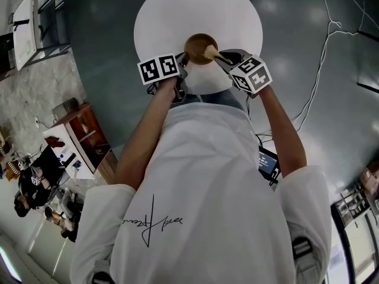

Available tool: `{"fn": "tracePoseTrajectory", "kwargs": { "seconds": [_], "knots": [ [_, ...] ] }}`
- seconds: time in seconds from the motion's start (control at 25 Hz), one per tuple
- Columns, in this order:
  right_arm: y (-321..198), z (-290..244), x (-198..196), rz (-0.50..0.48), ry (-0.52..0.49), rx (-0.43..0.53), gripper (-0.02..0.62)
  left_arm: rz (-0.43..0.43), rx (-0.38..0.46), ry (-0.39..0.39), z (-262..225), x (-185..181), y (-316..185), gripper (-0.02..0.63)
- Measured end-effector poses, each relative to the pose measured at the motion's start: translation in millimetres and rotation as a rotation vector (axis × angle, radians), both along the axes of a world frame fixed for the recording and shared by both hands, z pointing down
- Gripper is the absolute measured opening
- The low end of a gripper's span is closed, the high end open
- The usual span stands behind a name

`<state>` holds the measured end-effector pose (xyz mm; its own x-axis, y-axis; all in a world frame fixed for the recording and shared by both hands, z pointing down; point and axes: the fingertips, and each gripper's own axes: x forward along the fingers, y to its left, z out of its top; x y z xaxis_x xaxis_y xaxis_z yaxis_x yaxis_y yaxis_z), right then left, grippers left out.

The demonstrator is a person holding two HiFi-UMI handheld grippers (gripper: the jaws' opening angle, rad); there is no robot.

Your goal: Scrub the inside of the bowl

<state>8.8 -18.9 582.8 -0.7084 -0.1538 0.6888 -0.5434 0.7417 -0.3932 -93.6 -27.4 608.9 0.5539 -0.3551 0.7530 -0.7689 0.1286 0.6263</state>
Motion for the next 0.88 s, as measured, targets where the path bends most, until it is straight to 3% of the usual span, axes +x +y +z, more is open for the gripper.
{"fn": "tracePoseTrajectory", "kwargs": {
  "seconds": [0.88],
  "knots": [
    [-6.7, 0.6, -0.3, 0.003, 0.006, 0.014, 0.08, 0.009, -0.015, 0.027, 1.4, -2.5, 4.1, 0.011]
  ]
}}
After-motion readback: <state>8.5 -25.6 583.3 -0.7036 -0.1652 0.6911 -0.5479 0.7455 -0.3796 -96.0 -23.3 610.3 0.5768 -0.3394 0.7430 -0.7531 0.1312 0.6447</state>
